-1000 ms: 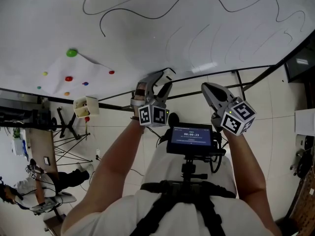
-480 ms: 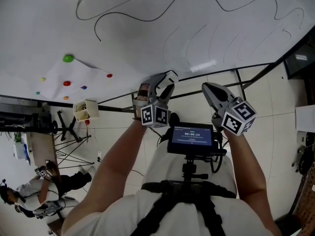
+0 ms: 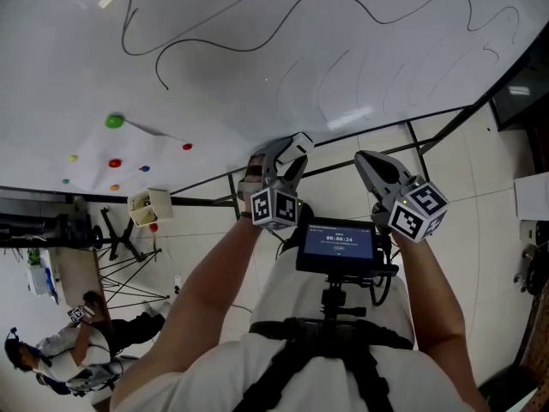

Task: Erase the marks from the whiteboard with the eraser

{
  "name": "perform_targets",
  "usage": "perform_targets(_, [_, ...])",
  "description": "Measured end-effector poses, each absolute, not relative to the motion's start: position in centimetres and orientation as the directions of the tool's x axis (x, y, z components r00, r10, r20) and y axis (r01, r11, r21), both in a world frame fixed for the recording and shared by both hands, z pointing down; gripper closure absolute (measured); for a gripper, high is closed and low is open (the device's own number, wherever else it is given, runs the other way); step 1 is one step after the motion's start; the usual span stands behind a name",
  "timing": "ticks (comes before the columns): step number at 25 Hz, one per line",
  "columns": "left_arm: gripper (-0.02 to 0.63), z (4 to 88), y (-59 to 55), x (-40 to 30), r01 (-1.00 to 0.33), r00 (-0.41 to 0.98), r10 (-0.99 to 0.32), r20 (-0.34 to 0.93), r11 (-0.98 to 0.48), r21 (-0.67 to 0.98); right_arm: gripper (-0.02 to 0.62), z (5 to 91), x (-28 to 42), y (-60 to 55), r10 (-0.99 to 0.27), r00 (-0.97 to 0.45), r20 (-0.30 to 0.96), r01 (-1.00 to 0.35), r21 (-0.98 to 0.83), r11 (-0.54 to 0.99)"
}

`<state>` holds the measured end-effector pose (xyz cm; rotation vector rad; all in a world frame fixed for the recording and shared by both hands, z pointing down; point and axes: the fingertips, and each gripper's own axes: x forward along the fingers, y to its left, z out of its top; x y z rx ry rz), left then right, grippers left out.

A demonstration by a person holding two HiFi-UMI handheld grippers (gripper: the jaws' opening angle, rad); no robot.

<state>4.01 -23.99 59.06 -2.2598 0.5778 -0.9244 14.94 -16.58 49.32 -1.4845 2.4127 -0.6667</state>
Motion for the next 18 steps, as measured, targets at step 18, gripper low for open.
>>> perform_targets(18, [0.356, 65.8, -19.3, 6.7, -0.026, 0.62, -0.419, 0.663, -0.856, -0.517, 0.577, 48.4, 15.9, -14.8, -0.895, -0.446, 0.026, -0.784, -0.494, 0.376])
